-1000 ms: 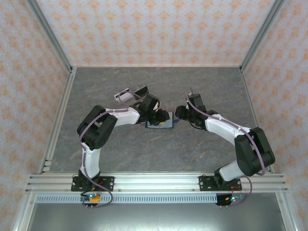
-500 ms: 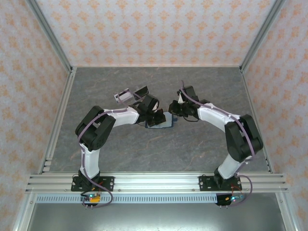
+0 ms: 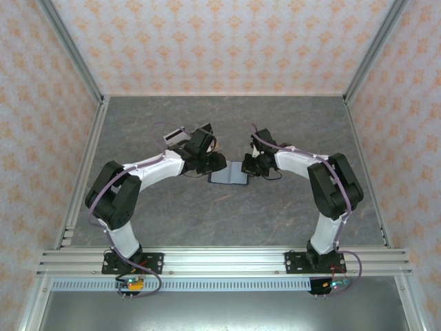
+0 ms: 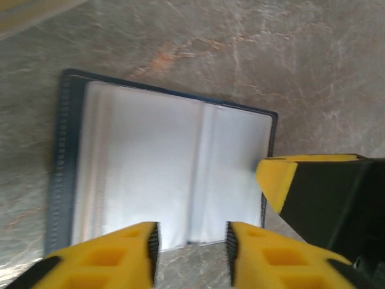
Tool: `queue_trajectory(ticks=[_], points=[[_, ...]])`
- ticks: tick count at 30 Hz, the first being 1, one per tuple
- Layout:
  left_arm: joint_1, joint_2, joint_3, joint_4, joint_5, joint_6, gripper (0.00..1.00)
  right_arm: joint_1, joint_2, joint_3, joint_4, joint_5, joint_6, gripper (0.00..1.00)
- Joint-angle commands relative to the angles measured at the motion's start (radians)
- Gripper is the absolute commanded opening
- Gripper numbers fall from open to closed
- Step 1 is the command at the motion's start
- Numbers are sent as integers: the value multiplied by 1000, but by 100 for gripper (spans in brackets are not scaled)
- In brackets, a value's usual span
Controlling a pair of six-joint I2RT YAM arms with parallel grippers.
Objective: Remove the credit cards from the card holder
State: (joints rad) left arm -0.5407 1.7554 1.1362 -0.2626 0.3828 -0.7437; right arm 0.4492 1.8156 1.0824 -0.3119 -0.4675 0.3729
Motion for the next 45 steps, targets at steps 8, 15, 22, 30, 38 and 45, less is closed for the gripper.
queue_trajectory(ticks=[8, 15, 22, 30, 38, 45], points=[[-2, 69, 57, -121, -87, 56, 52, 6, 33, 27, -42, 73, -34, 16], [-4, 99, 79, -109, -52, 64, 46, 5, 47, 30, -46, 73, -37, 16], [-5, 127, 107, -132, -56, 86, 43, 6, 50, 27, -47, 71, -45, 16], [-8, 174, 124, -136, -45, 84, 43, 9, 61, 33, -55, 64, -51, 16], [-12, 183, 116, -107, -10, 76, 36, 14, 78, 44, -64, 65, -55, 16], [-12, 161, 108, -79, 34, 73, 33, 20, 87, 55, -80, 73, -60, 16]])
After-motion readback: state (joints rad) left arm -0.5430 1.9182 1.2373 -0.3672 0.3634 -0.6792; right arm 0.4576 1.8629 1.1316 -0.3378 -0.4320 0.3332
